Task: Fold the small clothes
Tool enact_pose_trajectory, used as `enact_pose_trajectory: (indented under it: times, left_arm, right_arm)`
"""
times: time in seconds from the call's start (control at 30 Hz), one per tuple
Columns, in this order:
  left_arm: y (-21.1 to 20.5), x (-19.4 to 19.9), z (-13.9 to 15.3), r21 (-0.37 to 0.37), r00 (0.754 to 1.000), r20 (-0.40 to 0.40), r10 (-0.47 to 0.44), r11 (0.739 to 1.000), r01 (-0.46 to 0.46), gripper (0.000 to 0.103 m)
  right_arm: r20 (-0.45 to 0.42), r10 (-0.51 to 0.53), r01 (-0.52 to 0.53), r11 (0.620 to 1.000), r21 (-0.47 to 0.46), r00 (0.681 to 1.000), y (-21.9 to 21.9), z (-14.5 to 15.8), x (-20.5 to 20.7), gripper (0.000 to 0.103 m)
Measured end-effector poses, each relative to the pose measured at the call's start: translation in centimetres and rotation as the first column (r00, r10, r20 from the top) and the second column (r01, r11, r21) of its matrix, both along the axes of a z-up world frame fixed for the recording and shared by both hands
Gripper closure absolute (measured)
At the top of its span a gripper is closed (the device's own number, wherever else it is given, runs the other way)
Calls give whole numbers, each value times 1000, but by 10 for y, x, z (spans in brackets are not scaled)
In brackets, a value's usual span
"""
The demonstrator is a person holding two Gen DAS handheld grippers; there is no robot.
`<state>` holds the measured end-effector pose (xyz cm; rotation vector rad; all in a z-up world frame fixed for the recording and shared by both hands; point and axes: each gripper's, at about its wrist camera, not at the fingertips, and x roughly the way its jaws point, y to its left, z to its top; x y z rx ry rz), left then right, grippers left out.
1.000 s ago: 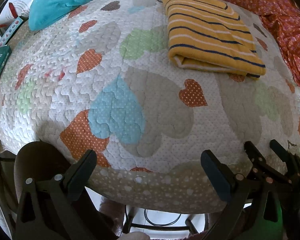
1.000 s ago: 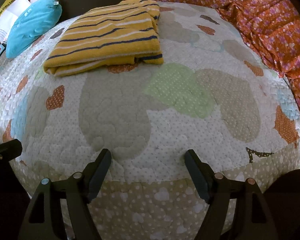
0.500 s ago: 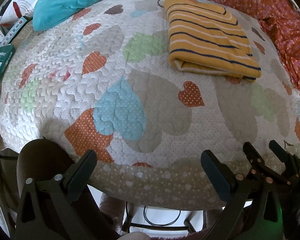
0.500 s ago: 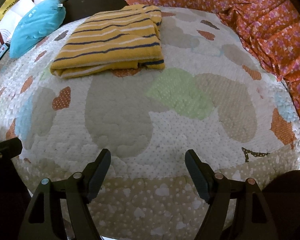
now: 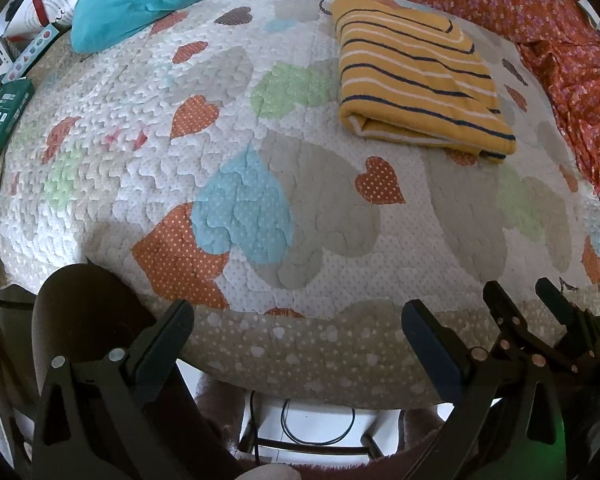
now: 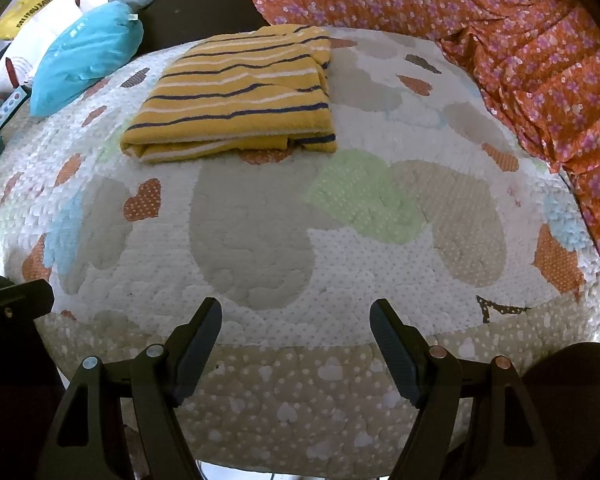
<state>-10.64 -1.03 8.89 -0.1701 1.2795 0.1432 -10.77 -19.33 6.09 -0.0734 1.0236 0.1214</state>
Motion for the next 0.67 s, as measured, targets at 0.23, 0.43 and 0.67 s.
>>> enact_pose_trajectory:
  times: [0.23,0.43,0.67]
  left_arm:
    - [-2,3,-4,-9,1000,-18,-1,1000,1,0]
    - [-2,7,-11,-40,999,-43,-5,999,3,0]
    - [-4,11,-17,-52,998,-60,-17,999,14,0]
  right_arm:
    - [5,-1,1,1000,5,1000,0,1,0,23]
    - [3,-9,9,1000,11,1000,1,1,1,23]
    - [-9,1,-1,1000,15,1000,5,-2,4,22]
